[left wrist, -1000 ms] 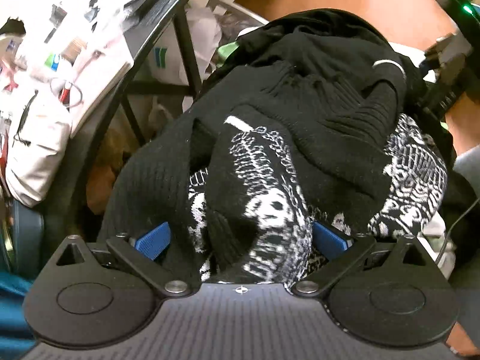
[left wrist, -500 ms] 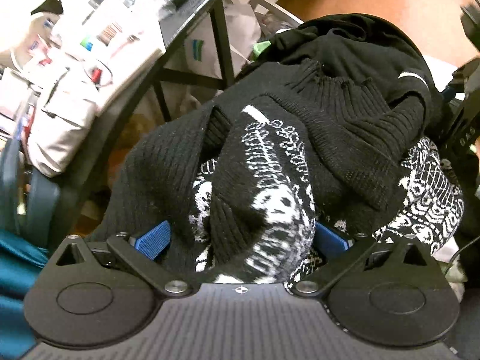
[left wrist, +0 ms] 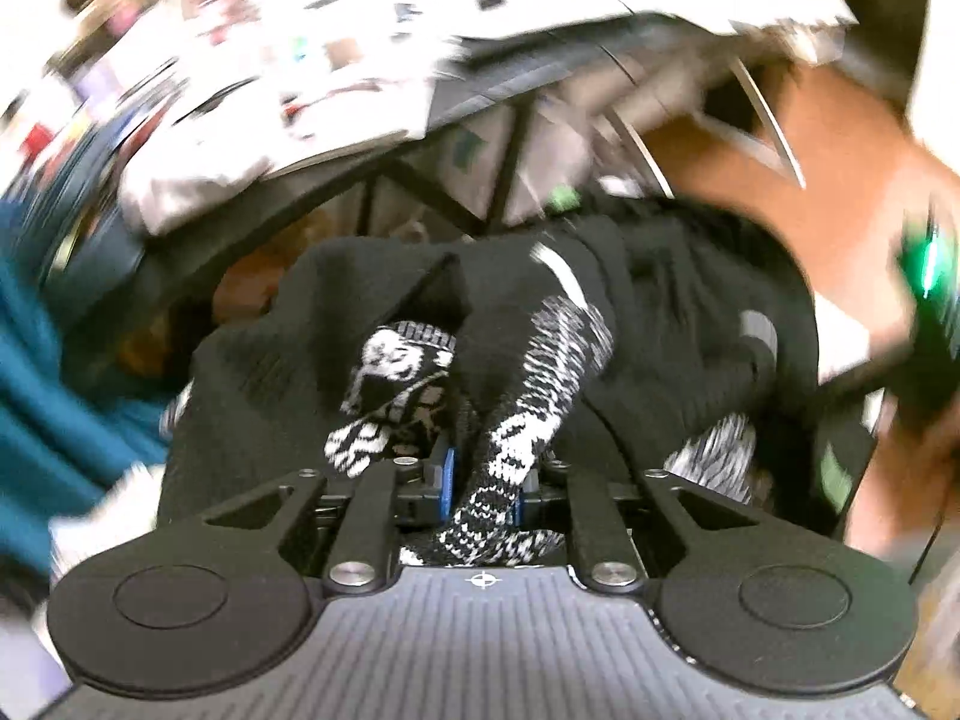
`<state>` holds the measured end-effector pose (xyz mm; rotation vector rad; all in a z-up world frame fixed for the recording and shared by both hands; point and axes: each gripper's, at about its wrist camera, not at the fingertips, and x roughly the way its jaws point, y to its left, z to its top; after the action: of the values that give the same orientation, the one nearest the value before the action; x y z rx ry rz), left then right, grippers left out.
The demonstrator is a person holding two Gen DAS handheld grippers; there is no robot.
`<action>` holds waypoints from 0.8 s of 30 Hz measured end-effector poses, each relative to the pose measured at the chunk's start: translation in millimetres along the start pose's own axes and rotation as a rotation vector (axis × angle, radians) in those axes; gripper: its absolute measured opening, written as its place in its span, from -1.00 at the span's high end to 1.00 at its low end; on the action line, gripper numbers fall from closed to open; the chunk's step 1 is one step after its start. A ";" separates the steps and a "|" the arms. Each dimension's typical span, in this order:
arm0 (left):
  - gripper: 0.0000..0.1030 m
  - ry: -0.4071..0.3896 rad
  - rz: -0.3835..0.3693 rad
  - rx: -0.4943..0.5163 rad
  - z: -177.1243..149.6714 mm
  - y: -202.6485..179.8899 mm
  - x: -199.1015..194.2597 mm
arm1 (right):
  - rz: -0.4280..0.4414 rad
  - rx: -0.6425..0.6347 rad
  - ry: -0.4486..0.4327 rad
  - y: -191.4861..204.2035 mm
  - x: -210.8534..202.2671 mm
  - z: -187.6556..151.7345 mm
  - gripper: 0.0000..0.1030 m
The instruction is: Fold clothes
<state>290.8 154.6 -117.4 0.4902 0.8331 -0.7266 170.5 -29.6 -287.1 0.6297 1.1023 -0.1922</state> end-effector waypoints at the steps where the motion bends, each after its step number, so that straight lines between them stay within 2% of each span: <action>1: 0.68 -0.025 -0.008 -0.074 0.3 6.2 -6.9 | 0.002 0.006 0.012 0.3 5.7 0.9 0.33; 2: 0.68 -0.053 -0.019 -0.142 0.6 12.4 -14.7 | 0.004 0.022 0.020 0.5 7.7 2.2 0.39; 4: 0.69 -0.110 -0.032 -0.227 1.4 21.5 -31.3 | 0.032 0.054 0.027 3.0 3.2 7.3 0.78; 11: 0.71 -0.348 0.001 -0.378 1.6 43.8 -103.7 | 0.160 0.063 -0.097 27.3 -65.7 29.9 0.83; 21: 0.72 -0.614 -0.014 -0.533 -28.5 52.6 -187.7 | 0.344 0.033 -0.384 60.3 -198.8 67.6 0.85; 24: 0.72 -0.686 -0.017 -0.512 -23.7 55.4 -212.0 | 0.390 0.004 -0.507 68.4 -245.7 87.8 0.85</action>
<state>222.8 287.3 44.9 -0.2282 0.3467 -0.6071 156.8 -62.4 -19.8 0.7366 0.4791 -0.0121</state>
